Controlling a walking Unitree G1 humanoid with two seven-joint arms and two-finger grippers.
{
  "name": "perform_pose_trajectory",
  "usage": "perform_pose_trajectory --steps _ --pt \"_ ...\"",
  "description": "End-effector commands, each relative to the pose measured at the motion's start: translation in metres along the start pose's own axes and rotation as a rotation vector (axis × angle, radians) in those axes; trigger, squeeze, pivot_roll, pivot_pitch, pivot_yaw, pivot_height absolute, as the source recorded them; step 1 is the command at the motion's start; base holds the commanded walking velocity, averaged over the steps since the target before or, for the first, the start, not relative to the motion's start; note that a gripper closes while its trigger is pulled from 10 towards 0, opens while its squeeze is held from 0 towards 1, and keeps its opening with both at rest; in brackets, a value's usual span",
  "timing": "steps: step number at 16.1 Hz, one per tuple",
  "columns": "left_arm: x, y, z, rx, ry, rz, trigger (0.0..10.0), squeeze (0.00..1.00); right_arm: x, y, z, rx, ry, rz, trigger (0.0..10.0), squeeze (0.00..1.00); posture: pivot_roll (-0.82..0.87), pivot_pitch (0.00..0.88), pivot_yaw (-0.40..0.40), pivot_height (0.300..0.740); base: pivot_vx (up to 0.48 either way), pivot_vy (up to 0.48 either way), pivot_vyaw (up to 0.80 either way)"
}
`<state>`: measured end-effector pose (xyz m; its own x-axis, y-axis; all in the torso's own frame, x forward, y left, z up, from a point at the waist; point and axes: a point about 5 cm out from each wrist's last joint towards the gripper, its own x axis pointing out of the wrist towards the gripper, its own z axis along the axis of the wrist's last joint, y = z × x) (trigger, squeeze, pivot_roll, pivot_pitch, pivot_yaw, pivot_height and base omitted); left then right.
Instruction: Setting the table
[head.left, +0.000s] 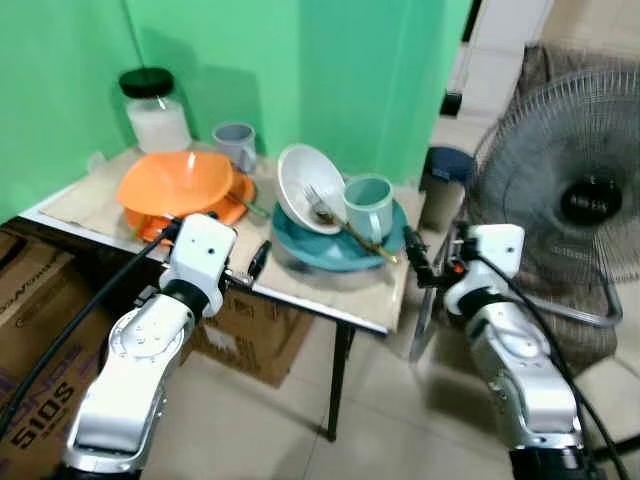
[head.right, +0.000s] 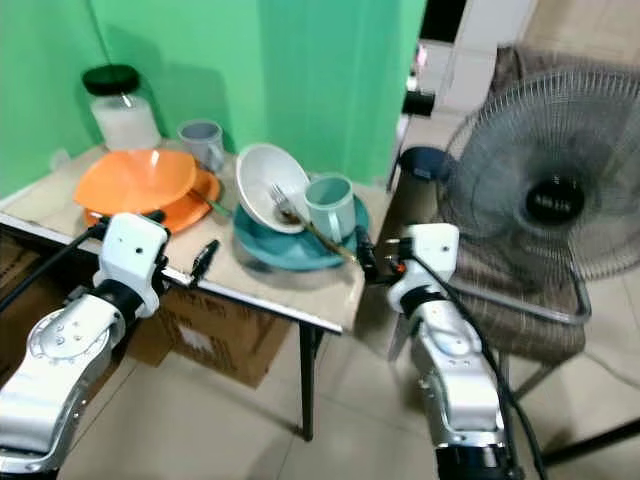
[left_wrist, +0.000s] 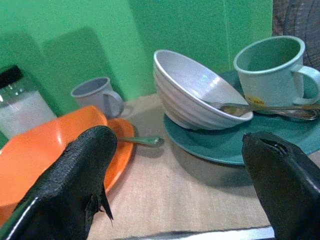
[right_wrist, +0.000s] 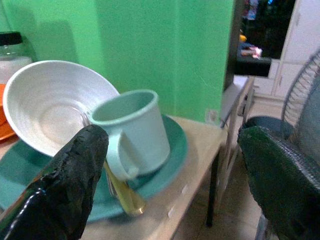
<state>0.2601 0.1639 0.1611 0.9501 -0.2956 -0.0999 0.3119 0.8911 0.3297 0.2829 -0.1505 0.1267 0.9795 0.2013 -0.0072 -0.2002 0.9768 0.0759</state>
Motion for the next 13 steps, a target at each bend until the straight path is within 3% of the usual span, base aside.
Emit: perform_pose_trajectory --steps 1,2,3,6,10,13 --pt "-0.003 0.001 -0.001 0.014 0.001 -0.012 10.0 0.00 0.004 0.010 0.000 0.017 0.012 0.051 10.0 0.00 0.05 0.000 -0.048 0.740 0.285 0.000 0.00" --pt "-0.004 0.000 -0.001 0.015 0.000 -0.032 10.0 0.00 0.005 0.010 -0.001 0.036 0.017 0.070 10.0 0.73 0.05 0.000 -0.050 0.740 0.000 0.000 0.00" --pt "-0.005 -0.003 -0.001 0.006 -0.004 -0.071 10.0 0.00 0.007 0.012 0.001 0.061 0.018 0.103 10.0 1.00 0.05 0.000 -0.052 0.740 0.000 0.000 0.00" --pt "-0.009 -0.010 -0.003 0.001 0.003 -0.184 10.0 0.00 0.016 0.019 -0.005 0.012 0.112 0.154 10.0 1.00 0.04 0.000 -0.056 0.740 0.000 0.000 0.00" --pt "-0.016 -0.017 -0.002 -0.034 0.014 -0.372 10.0 0.00 0.042 0.031 -0.006 -0.027 0.176 0.198 10.0 1.00 0.03 0.009 -0.057 0.740 0.000 0.000 0.00" --pt "-0.020 -0.017 -0.004 -0.034 0.032 -0.414 10.0 0.00 0.054 0.036 -0.006 -0.050 0.199 0.194 10.0 1.00 0.03 0.011 -0.062 0.740 0.000 0.000 0.00"
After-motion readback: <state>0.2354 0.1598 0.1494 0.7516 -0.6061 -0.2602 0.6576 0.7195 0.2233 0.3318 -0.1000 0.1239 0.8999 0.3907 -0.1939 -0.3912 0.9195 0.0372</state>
